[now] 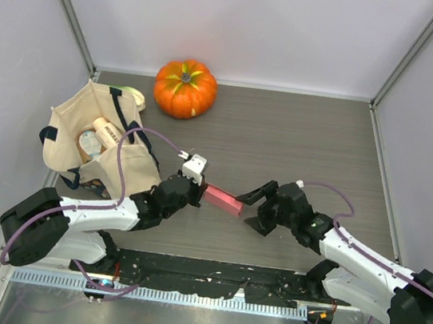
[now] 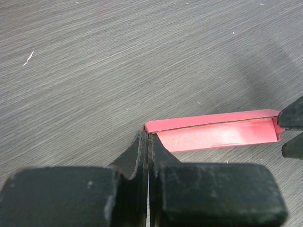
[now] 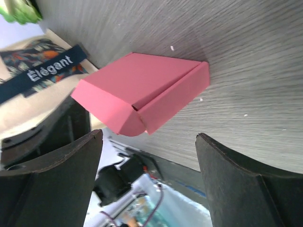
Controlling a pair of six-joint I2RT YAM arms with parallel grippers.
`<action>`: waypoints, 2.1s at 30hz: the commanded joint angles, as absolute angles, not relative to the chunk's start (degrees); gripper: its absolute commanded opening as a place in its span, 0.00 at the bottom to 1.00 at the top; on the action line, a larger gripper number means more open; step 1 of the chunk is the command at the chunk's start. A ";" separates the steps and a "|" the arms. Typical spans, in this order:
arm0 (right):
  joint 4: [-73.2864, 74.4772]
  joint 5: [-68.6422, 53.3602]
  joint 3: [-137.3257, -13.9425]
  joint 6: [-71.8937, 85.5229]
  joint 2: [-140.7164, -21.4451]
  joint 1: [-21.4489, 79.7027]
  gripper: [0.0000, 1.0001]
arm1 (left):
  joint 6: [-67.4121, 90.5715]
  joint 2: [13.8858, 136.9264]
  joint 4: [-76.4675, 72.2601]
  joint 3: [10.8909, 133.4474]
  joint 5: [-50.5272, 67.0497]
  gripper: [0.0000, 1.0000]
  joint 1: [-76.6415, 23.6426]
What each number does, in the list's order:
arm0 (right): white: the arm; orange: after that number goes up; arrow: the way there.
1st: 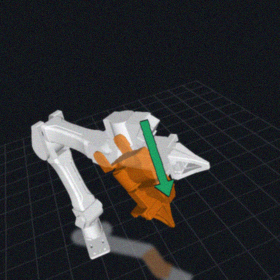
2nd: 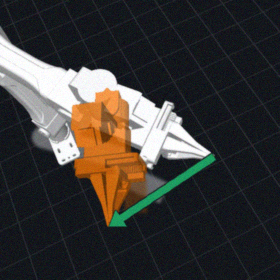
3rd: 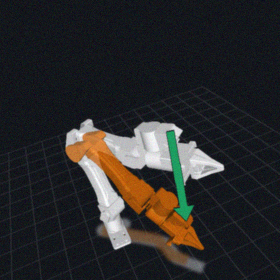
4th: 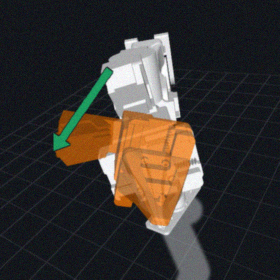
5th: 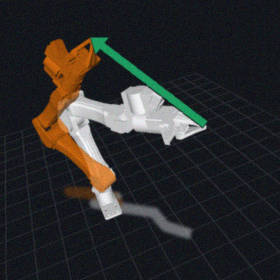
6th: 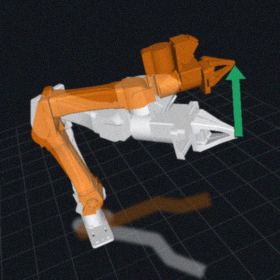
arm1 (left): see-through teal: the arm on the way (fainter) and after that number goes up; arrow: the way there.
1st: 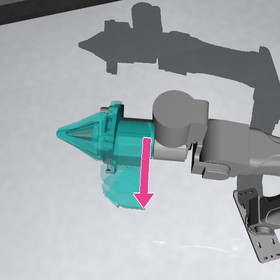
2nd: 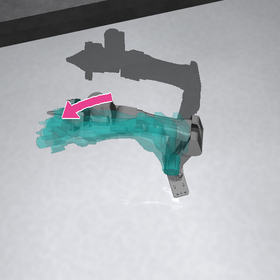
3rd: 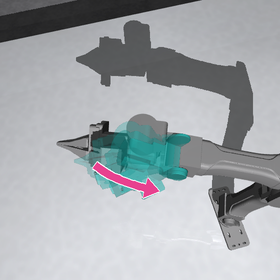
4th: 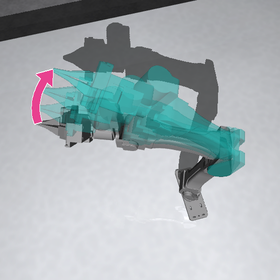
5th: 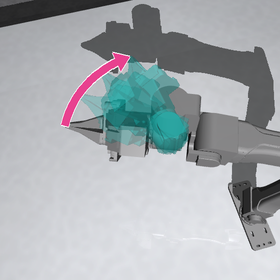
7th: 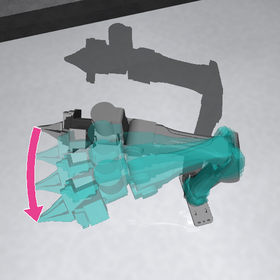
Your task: Fold the paper box
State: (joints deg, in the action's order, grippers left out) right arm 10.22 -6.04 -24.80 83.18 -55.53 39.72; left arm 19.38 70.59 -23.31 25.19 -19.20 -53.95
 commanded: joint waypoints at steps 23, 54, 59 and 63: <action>-16.34 -4.04 -16.44 108.02 -60.29 39.64 0.66 | 22.59 71.19 -19.25 26.02 -24.17 0.00 -56.86; -24.70 -0.26 -9.23 104.86 -69.08 39.20 0.34 | 29.51 56.77 -1.08 30.31 -18.20 0.63 -54.51; -25.66 -0.26 -7.91 104.24 -69.34 38.94 0.28 | 35.94 62.91 3.95 37.26 -10.39 0.59 -49.23; -26.54 -0.26 -7.65 103.27 -69.52 38.67 0.27 | 37.44 67.05 3.25 39.19 -7.74 0.62 -46.42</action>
